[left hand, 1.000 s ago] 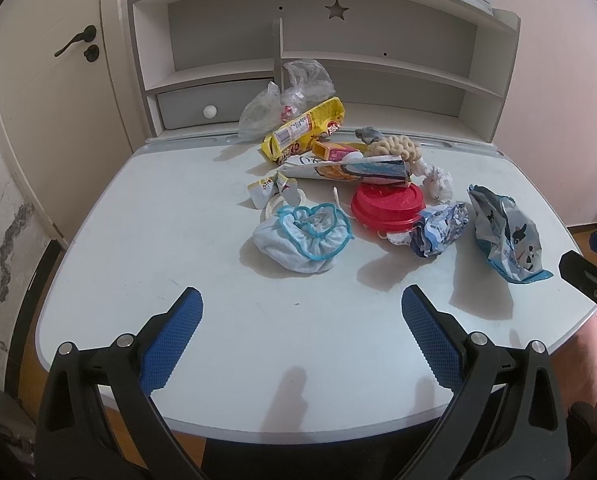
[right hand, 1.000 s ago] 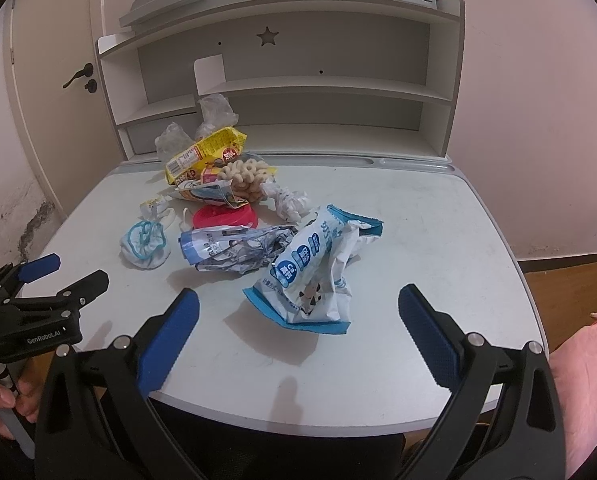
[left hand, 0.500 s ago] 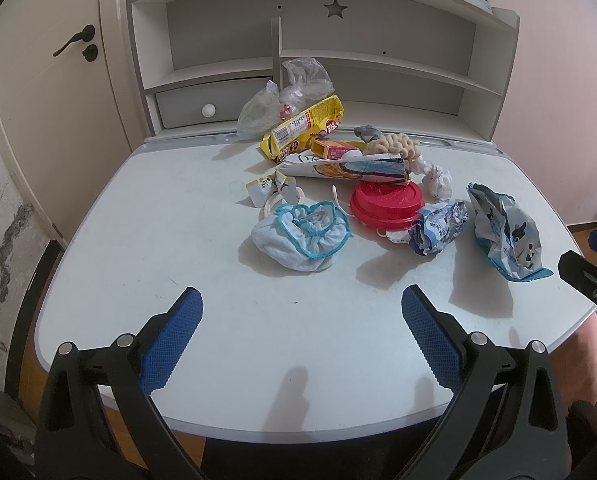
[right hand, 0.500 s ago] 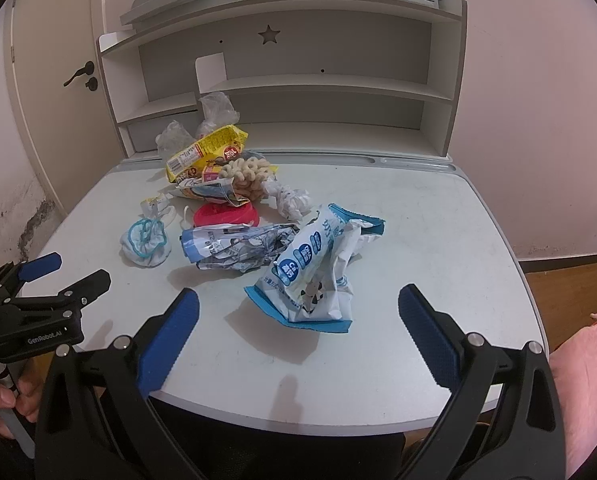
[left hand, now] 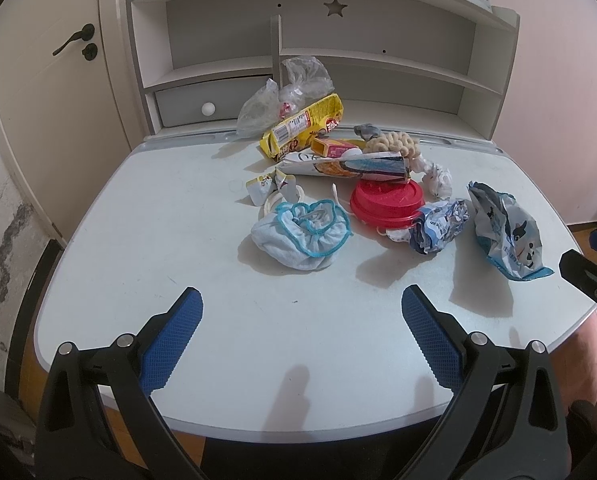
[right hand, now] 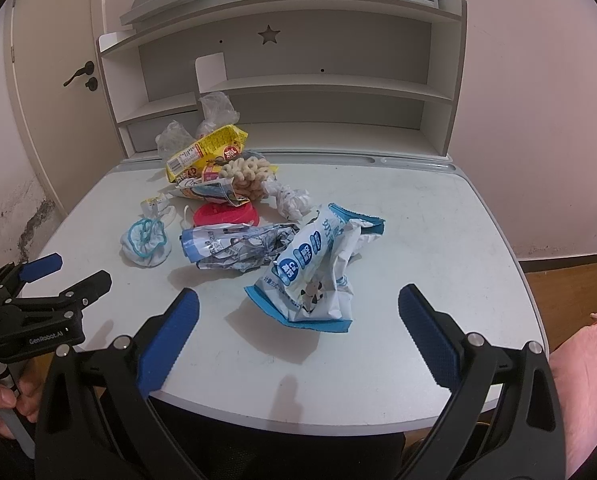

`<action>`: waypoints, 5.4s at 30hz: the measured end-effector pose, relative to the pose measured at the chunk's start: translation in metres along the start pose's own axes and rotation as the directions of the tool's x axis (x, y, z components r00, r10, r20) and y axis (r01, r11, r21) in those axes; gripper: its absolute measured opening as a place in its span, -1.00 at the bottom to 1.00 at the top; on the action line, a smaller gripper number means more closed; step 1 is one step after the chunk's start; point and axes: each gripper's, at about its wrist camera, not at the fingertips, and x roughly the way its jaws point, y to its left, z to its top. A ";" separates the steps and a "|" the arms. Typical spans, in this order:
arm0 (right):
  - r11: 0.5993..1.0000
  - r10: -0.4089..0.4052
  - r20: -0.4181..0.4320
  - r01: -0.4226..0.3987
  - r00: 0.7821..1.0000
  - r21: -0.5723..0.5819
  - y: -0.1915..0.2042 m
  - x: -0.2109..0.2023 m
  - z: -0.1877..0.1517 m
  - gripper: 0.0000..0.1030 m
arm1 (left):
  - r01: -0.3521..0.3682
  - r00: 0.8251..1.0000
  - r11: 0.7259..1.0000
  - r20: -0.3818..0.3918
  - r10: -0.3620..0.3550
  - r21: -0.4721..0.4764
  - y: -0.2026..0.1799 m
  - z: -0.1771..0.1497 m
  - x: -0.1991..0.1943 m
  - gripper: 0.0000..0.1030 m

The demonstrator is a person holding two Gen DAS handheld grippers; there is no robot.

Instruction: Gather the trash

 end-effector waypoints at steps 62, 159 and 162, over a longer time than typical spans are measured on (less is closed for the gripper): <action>0.978 -0.019 -0.120 0.044 0.993 0.205 -0.084 0.050 0.014 -0.55 | 0.230 0.973 0.953 -0.024 -0.230 0.199 -0.066 0.046 0.026 -0.66; 0.951 -0.102 -0.026 0.105 0.994 0.289 -0.167 -0.011 -0.023 0.51 | 0.358 0.931 0.867 -0.068 -0.358 0.345 -0.141 0.041 0.022 0.82; 0.984 0.015 -0.039 -0.008 0.999 0.179 -0.107 0.023 0.010 0.51 | 0.228 0.973 0.949 -0.025 -0.228 0.217 -0.063 0.055 0.037 0.82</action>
